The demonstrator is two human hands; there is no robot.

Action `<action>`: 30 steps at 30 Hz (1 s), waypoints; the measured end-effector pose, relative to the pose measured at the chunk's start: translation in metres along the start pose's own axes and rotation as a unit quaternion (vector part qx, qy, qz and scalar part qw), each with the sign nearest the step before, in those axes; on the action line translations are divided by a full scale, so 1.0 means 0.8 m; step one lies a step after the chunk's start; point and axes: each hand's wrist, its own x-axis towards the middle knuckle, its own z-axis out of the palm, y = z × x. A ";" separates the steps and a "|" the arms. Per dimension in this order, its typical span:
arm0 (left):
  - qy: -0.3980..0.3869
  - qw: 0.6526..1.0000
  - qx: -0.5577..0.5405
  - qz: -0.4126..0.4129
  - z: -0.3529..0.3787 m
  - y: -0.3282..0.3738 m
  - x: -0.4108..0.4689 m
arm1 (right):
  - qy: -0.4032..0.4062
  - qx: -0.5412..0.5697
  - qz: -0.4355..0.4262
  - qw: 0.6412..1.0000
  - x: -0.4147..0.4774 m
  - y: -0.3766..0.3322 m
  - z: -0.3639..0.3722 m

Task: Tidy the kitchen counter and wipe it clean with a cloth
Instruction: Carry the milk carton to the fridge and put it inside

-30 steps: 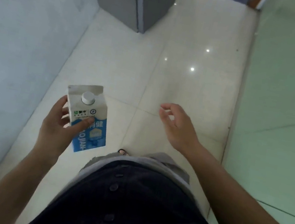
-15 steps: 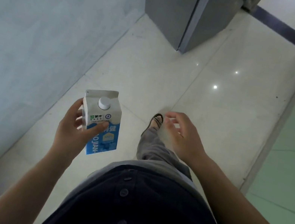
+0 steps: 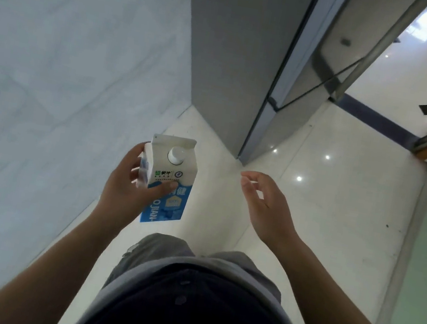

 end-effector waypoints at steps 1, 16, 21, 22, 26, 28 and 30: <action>-0.003 1.000 -0.002 0.006 0.005 0.011 0.022 | 0.010 0.004 0.003 1.000 0.020 -0.005 -0.006; -0.140 0.975 0.033 0.170 0.031 0.225 0.418 | 0.365 0.043 -0.016 0.930 0.377 -0.160 -0.114; -0.191 0.956 0.007 0.221 0.054 0.295 0.498 | 0.530 0.043 -0.007 0.847 0.437 -0.190 -0.146; -0.199 0.954 -0.008 0.223 0.059 0.306 0.508 | 0.552 0.042 -0.006 0.833 0.444 -0.192 -0.154; -0.227 0.941 -0.033 0.248 0.081 0.343 0.540 | 0.573 0.045 0.015 0.818 0.467 -0.200 -0.181; -0.234 0.934 -0.040 0.266 0.089 0.355 0.550 | 0.580 0.038 0.020 0.813 0.479 -0.201 -0.191; -0.239 0.929 -0.047 0.280 0.095 0.364 0.556 | 0.594 0.041 0.014 0.803 0.487 -0.201 -0.197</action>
